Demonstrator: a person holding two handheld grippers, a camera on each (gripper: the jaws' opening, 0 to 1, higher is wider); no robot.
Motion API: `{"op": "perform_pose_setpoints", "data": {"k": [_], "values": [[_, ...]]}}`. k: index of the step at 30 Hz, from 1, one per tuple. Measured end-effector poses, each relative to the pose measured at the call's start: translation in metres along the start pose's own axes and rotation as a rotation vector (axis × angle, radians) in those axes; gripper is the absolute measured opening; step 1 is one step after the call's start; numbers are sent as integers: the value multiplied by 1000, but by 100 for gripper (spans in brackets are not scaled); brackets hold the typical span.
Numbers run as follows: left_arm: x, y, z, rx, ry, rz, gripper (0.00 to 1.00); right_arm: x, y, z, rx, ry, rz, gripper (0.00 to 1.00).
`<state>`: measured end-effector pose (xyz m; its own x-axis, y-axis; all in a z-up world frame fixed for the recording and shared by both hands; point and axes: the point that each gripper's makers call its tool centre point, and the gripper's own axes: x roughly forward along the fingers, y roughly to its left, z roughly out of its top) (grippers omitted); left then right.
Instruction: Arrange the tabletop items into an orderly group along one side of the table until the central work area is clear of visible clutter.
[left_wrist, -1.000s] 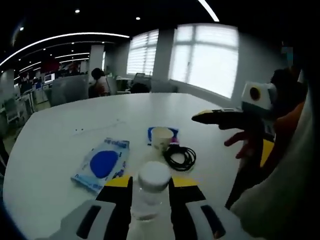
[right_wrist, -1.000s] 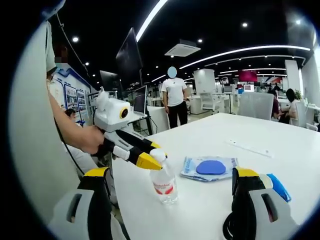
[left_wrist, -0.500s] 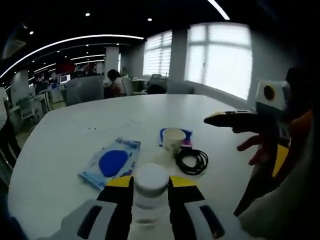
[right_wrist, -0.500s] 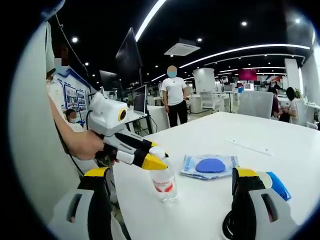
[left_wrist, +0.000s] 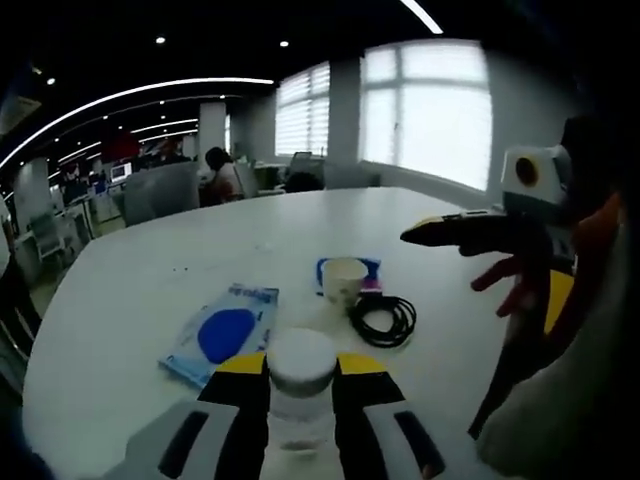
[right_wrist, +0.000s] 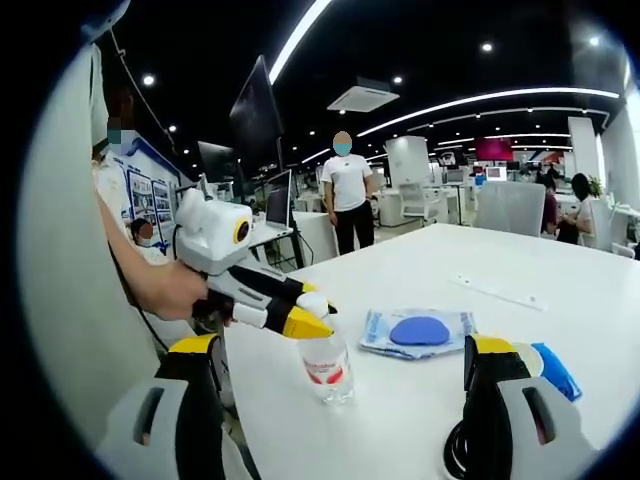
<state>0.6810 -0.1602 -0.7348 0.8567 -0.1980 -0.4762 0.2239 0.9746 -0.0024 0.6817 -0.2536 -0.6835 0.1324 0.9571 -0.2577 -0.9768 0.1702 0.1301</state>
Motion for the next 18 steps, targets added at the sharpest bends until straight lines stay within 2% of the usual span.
{"op": "perform_pose_setpoints", "data": {"k": [7, 9, 14, 15, 18], "values": [[2, -2, 2, 66, -7, -104, 19, 0, -1, 0, 2, -2, -4, 97], [3, -4, 3, 90, -9, -164, 19, -1, -2, -1, 3, -2, -7, 97], [4, -4, 5, 140, -5, -260, 19, -2, -2, -3, 7, -2, -14, 97], [4, -7, 5, 164, -5, -301, 19, -2, -2, -3, 5, -1, -16, 97], [5, -6, 6, 179, -3, -339, 19, -3, -2, -3, 7, -4, -18, 97]]}}
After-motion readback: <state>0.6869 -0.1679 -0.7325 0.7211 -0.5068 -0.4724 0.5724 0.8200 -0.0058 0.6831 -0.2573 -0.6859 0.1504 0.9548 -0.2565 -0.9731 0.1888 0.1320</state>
